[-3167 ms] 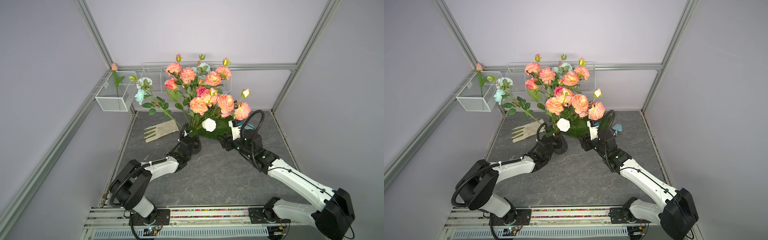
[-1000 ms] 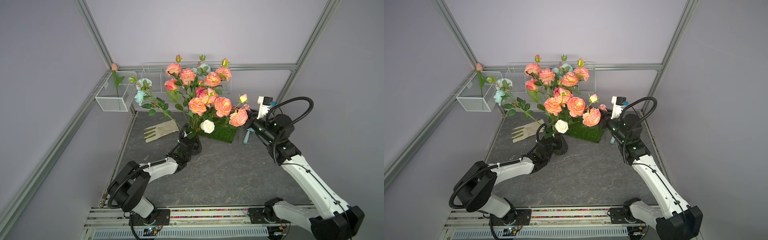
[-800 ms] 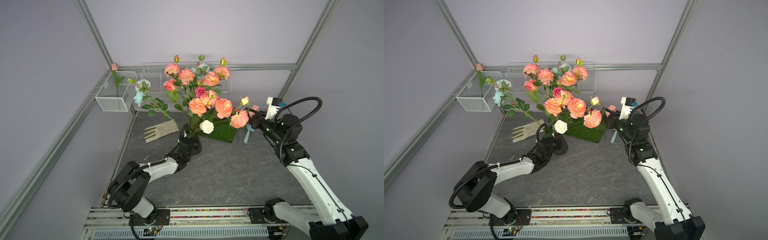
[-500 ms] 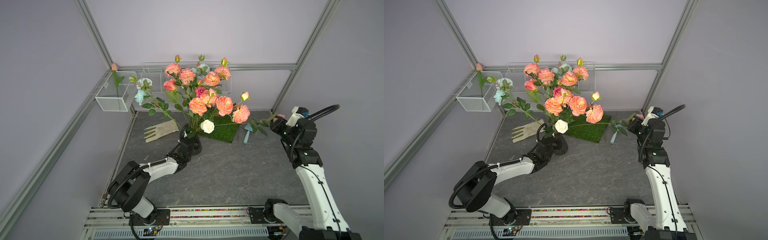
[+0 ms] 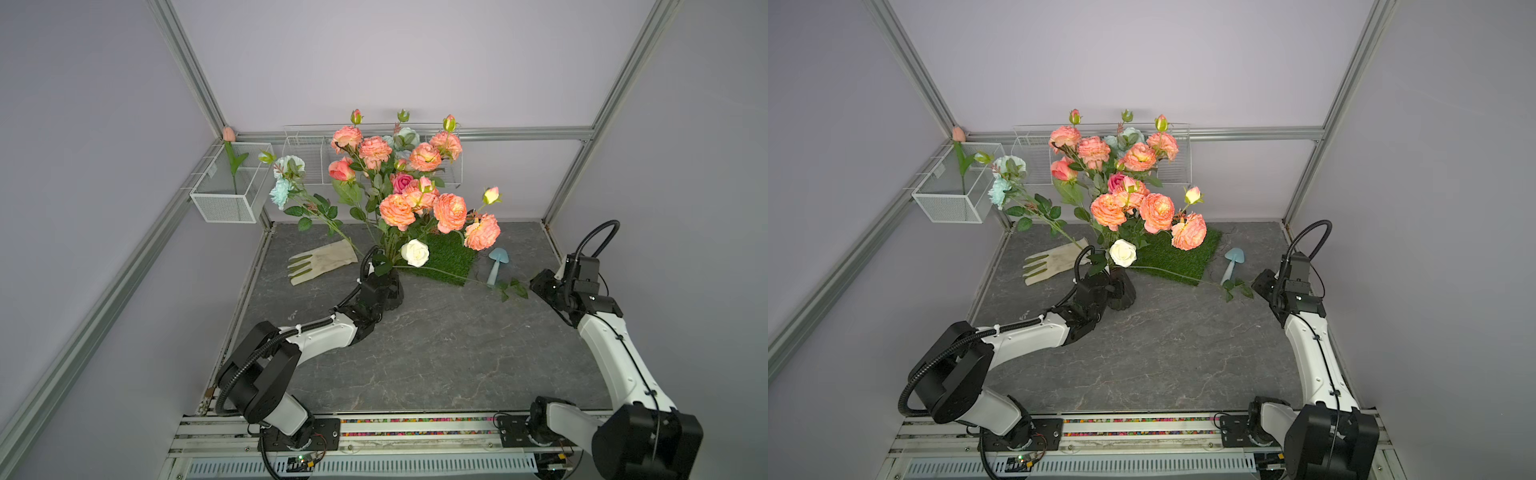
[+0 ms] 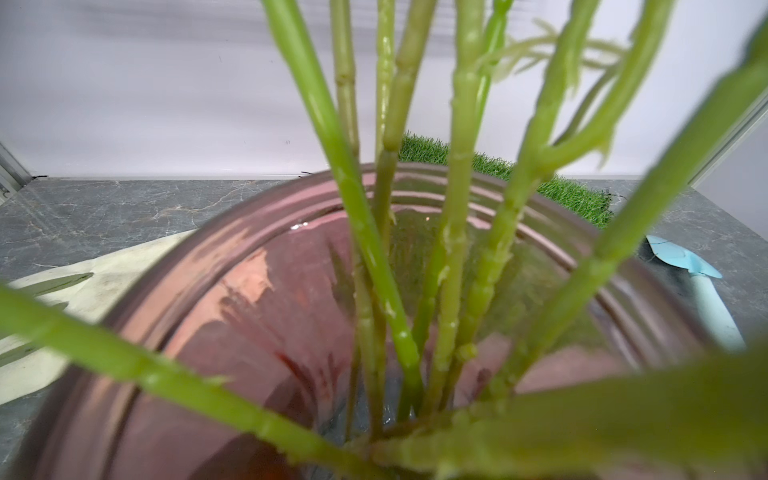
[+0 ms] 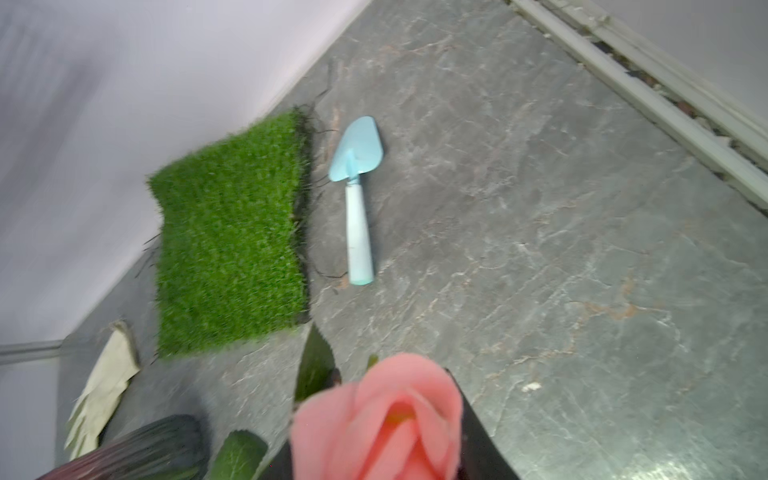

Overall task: Pick out pink flowers from the vase
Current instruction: Place the flower at the center of the board.

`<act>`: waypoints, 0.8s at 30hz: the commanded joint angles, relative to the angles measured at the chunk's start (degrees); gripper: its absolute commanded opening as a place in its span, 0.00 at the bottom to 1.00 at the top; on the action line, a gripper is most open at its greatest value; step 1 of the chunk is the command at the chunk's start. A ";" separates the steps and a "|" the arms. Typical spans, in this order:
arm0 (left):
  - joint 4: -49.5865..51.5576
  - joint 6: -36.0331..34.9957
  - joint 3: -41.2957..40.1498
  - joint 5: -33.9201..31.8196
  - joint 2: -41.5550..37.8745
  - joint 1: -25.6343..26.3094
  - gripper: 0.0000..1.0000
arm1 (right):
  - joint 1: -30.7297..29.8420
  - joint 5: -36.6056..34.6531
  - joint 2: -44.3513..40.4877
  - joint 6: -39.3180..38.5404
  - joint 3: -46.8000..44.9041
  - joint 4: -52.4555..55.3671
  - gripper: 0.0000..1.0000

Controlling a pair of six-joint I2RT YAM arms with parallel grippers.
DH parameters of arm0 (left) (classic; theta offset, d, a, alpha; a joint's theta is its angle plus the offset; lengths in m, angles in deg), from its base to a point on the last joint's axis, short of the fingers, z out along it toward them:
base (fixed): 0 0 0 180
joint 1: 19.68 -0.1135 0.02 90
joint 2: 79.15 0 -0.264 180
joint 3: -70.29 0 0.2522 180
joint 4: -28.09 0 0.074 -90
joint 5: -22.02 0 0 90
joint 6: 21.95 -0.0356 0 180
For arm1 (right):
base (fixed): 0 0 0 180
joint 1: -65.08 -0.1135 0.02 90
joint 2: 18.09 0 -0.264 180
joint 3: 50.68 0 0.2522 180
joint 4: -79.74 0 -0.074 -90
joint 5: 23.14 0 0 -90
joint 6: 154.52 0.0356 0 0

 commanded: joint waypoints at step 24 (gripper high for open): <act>9.46 4.50 0.11 3.63 2.02 0.63 0.00 | 0.65 -22.42 12.35 9.32 -8.59 -12.43 0.57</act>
